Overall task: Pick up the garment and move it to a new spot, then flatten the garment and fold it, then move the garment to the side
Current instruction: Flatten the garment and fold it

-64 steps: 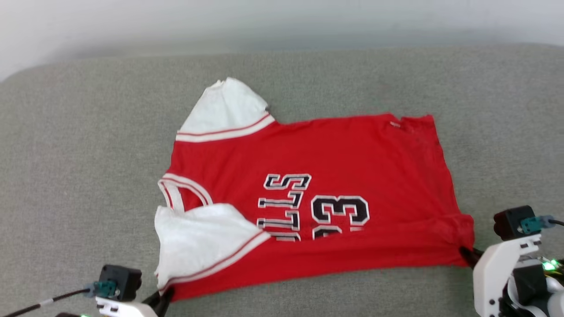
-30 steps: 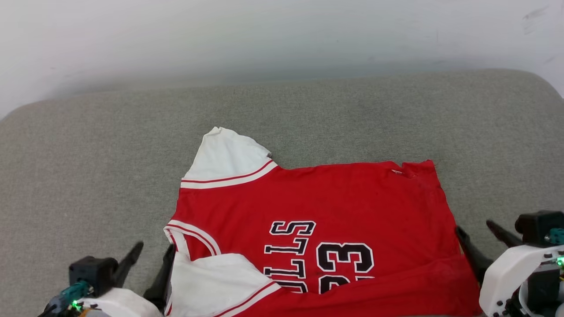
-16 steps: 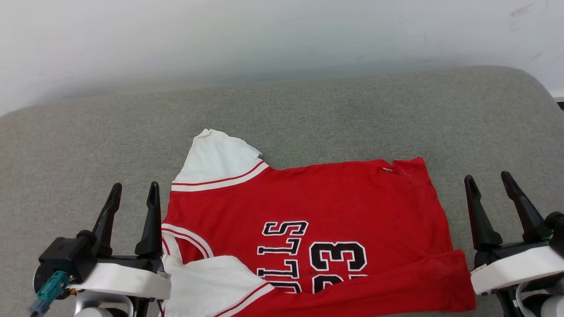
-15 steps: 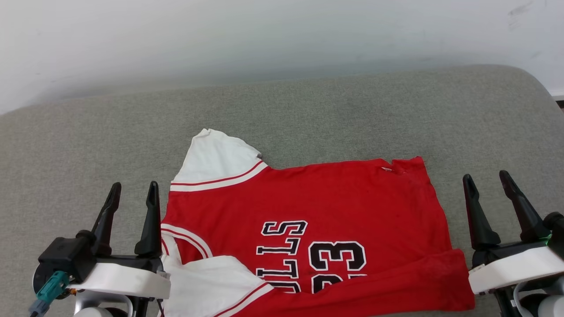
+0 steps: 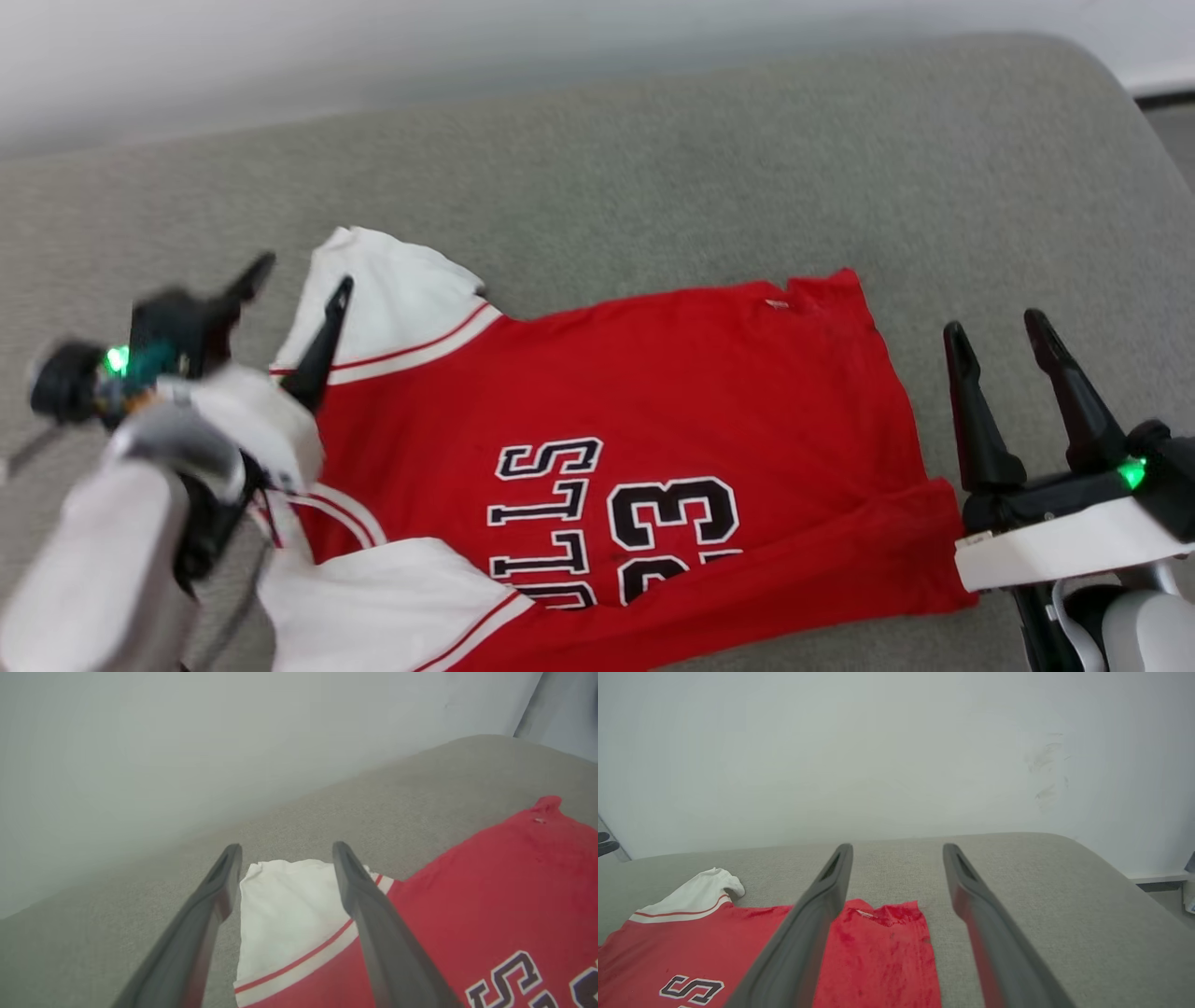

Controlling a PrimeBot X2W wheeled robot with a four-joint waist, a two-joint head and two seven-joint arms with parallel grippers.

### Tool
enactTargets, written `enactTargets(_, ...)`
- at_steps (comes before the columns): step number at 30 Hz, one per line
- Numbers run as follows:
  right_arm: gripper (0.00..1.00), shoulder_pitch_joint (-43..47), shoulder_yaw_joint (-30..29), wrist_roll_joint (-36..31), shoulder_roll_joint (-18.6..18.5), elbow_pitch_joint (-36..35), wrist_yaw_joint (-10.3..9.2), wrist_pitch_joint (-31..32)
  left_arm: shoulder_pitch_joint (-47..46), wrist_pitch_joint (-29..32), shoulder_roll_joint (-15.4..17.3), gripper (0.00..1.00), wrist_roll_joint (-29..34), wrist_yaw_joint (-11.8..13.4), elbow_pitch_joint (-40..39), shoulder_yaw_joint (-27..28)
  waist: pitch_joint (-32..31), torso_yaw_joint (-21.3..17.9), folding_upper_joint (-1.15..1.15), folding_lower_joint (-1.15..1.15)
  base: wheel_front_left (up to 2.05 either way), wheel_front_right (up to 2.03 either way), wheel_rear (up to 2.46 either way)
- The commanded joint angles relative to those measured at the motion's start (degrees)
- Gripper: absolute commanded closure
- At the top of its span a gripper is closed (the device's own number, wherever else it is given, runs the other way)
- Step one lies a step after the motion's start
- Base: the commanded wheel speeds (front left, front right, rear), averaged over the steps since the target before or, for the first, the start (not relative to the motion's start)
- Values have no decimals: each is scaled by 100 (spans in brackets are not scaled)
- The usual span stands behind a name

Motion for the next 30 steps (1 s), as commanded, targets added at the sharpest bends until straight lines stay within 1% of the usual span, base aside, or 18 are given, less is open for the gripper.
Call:
enactTargets(1,0,-104,32,17,37,-37,-1,-27,-202,144,131,0,64,-44,33,-71,320,-260,0,0,0,0,0)
enactTargets(4,0,-222,147,19,70,-58,-1,-80,-991,938,478,0,-101,-147,199,-287,612,-471,0,0,0,0,0)
enactTargets(6,0,-295,232,23,101,-75,-1,-107,-1513,1528,771,0,-221,-180,353,-435,804,-587,0,0,0,0,0)
enactTargets(11,0,-449,533,60,193,-159,-1,-163,-2517,3197,1385,0,-889,-185,734,-862,1185,-866,0,0,0,0,0)
enactTargets(16,0,-554,638,104,264,-180,-1,-205,-3130,4501,1737,0,-1538,-188,1020,-1080,1429,-1045,0,0,0,0,0)
enactTargets(20,0,-595,729,160,285,-119,-1,-249,-3338,5289,1914,0,-1770,-189,1208,-1187,1567,-1155,0,0,0,0,0)
enactTargets(23,0,-625,759,189,317,-60,-1,-292,-3419,5595,2053,0,-1812,-181,1219,-1205,1658,-1222,0,0,0,0,0)
enactTargets(28,0,-662,808,202,356,38,-1,-354,-3359,5720,2103,0,-1772,-93,1273,-1255,1772,-1286,0,0,0,0,0)
enactTargets(30,0,-679,807,188,363,67,-1,-378,-3289,5775,2114,0,-1749,-94,1287,-1316,1800,-1289,0,0,0,0,0)
